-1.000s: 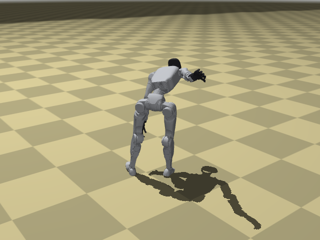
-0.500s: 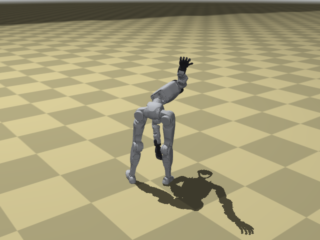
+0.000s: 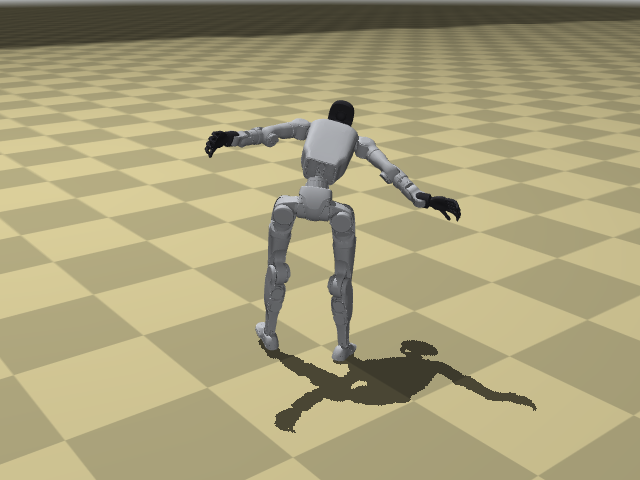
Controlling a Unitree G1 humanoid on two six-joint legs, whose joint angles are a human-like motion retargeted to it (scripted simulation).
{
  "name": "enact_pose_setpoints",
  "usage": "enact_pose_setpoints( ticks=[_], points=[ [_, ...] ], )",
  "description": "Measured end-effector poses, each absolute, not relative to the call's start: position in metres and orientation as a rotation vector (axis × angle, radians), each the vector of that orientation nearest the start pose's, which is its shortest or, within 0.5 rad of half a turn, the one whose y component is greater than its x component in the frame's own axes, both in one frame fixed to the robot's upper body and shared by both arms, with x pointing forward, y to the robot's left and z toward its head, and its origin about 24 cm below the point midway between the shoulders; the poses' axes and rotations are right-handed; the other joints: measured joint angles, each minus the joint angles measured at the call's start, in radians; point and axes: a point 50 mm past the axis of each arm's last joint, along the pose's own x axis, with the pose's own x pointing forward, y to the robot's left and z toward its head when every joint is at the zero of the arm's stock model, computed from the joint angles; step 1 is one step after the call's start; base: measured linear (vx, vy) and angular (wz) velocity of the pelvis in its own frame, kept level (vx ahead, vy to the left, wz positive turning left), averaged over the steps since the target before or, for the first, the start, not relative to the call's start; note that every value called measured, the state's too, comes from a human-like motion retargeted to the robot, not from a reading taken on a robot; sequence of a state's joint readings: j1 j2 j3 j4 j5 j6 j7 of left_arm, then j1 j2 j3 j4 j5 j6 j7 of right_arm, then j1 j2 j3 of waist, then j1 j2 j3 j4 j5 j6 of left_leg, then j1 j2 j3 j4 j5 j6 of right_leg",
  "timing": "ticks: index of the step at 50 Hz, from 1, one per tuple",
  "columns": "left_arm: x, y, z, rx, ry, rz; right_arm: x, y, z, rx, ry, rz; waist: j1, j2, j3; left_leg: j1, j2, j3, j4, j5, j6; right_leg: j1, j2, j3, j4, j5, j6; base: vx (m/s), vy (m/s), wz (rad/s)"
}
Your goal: Upper body actions
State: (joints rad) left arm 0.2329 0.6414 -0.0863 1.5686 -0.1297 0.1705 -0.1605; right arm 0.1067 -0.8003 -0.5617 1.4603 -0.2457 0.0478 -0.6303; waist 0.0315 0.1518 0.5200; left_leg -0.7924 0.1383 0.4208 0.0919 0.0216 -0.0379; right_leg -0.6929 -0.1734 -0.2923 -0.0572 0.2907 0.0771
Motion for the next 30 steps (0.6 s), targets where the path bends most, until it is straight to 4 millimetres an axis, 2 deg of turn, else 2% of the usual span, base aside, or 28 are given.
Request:
enact_pose_setpoints(
  ticks=[2,4,5,8,10,14,18,21,25,27,30],
  points=[
    [-0.125,0.391,-0.071,0.355,2.027,0.483,-0.012,-0.478,0.001,-0.928,1.201,-1.378,0.083,0.064,0.0,-0.006,-0.023,-0.043,0.015,0.002,-0.001,0.035,-0.027,-0.038,-0.002,-0.011,0.003,-0.25,-0.19,1.36],
    [-0.137,0.396,-0.061,0.382,2.069,0.498,-0.005,-0.486,0.011,-0.925,1.15,-1.387,0.172,0.135,0.0,-0.017,-0.046,-0.087,0.028,0.006,-0.002,0.066,-0.05,-0.075,-0.004,-0.02,0.007,-0.25,-0.14,1.34],
    [-0.139,0.398,-0.059,0.385,2.065,0.515,-0.004,-0.489,0.016,-0.925,1.129,-1.389,0.22,0.175,0.0,-0.021,-0.058,-0.109,0.033,0.009,-0.002,0.081,-0.06,-0.091,-0.005,-0.025,0.008,-0.24,-0.09,1.25],
    [-0.126,0.397,-0.067,0.344,1.967,0.592,-0.007,-0.502,0.036,-0.926,1.107,-1.428,0.374,0.312,0.0,-0.038,-0.09,-0.167,0.046,0.016,-0.004,0.111,-0.086,-0.13,-0.004,-0.032,0.013,-0.25,-0.11,1.13],
    [-0.12,0.4,-0.067,0.314,1.899,0.727,-0.001,-0.507,0.044,-0.915,1.088,-1.435,0.469,0.368,0.0,-0.056,-0.113,-0.19,0.044,0.023,-0.005,0.112,-0.103,-0.153,-0.008,-0.031,0.016,-0.22,-0.16,0.9],
    [-0.115,0.406,-0.063,0.188,1.733,1.066,0.041,-0.501,0.034,-0.81,1.02,-1.352,0.662,0.368,0.0,-0.125,-0.145,-0.211,0.024,0.041,-0.006,0.053,-0.123,-0.142,-0.016,-0.018,0.015,-0.2,-0.33,0.7],
    [-0.101,0.398,-0.073,0.103,1.65,1.18,0.095,-0.488,0.024,-0.685,0.975,-1.195,0.821,0.368,0.0,-0.203,-0.162,-0.247,0.001,0.06,-0.011,-0.02,-0.129,-0.139,-0.011,-0.014,0.011,-0.15,-0.39,0.71],
    [-0.082,0.393,-0.083,0.166,1.617,1.11,0.126,-0.48,0.023,-0.614,0.985,-1.048,0.939,0.368,0.0,-0.266,-0.164,-0.274,-0.013,0.071,-0.017,-0.075,-0.123,-0.153,-0.007,-0.017,0.009,-0.13,-0.46,0.57],
    [-0.059,0.387,-0.093,0.366,1.659,0.817,0.157,-0.477,0.037,-0.666,1.043,-0.869,1.053,0.368,0.0,-0.342,-0.153,-0.31,-0.021,0.076,-0.028,-0.131,-0.104,-0.189,-0.01,-0.023,0.011,-0.05,-0.44,0.33],
    [-0.052,0.383,-0.097,0.442,1.693,0.725,0.171,-0.475,0.045,-0.694,1.017,-0.83,1.081,0.368,0.0,-0.368,-0.151,-0.321,-0.028,0.081,-0.031,-0.153,-0.098,-0.202,-0.011,-0.026,0.01,-0.02,-0.27,0.26],
    [-0.049,0.376,-0.102,0.425,1.679,0.73,0.184,-0.471,0.05,-0.697,0.965,-0.809,1.075,0.368,0.0,-0.383,-0.149,-0.328,-0.036,0.087,-0.028,-0.17,-0.09,-0.211,-0.006,-0.032,0.008,-0.01,-0.04,0.06]
  ],
)
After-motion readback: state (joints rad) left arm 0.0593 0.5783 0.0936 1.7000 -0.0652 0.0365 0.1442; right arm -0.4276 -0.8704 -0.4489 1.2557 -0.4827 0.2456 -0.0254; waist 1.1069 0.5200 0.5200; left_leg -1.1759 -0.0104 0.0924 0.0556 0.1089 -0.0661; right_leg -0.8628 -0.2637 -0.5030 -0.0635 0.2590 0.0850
